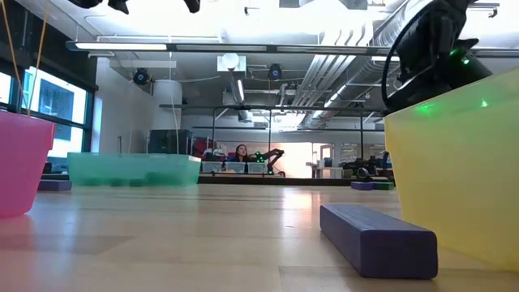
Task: Sort blocks
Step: Put the green block into the green bin
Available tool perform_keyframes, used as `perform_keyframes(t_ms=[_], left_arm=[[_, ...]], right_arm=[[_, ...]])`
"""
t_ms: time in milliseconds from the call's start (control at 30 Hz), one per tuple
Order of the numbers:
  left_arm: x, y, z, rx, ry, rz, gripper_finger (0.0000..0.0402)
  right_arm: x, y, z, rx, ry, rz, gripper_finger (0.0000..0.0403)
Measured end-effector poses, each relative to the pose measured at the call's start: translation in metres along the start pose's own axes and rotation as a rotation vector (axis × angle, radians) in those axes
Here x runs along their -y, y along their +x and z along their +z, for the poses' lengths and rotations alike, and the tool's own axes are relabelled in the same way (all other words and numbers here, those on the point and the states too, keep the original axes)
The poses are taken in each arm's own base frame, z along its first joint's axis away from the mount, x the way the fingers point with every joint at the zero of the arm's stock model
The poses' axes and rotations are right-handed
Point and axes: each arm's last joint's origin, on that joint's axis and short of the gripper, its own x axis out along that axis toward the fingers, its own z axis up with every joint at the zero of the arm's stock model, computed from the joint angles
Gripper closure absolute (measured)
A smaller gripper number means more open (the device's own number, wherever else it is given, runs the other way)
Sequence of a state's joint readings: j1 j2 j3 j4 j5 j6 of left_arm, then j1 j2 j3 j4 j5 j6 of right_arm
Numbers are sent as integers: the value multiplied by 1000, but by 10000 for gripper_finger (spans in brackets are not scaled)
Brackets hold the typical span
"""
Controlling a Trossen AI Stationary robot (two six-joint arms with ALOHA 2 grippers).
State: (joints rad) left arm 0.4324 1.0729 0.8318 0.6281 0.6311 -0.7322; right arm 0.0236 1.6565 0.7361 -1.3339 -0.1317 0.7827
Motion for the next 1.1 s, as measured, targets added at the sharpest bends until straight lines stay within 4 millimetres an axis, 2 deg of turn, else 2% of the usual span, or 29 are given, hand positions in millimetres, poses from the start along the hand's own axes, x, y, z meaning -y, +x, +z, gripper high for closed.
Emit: perform_keyframes(t_ms=[100,200,300,467,633,933,1100], left_arm=[[0,0,0,7,-1,10,177],[0,0,0,11,-2,13,177],[0,0,1,17,-13,14,177],[-1,0,0,14,-8,17,177],[-1,0,0,13,9,18,177],[0,0,-1,-21,30,-11,177],[1,0,-1,-37,32,-34,177]], right_arm=[[-3,4,6,13,-25,81,403],[-2,10,6,1,26,55,403],[-5,0,6,13,81,71,403],[-11,-16,0,66,44,44,403],[-1,2,-6,-60,107,-10,403],[-5,3,-4,-47,126,-35,403],[-13,10,-6,-102,30,-77,403]])
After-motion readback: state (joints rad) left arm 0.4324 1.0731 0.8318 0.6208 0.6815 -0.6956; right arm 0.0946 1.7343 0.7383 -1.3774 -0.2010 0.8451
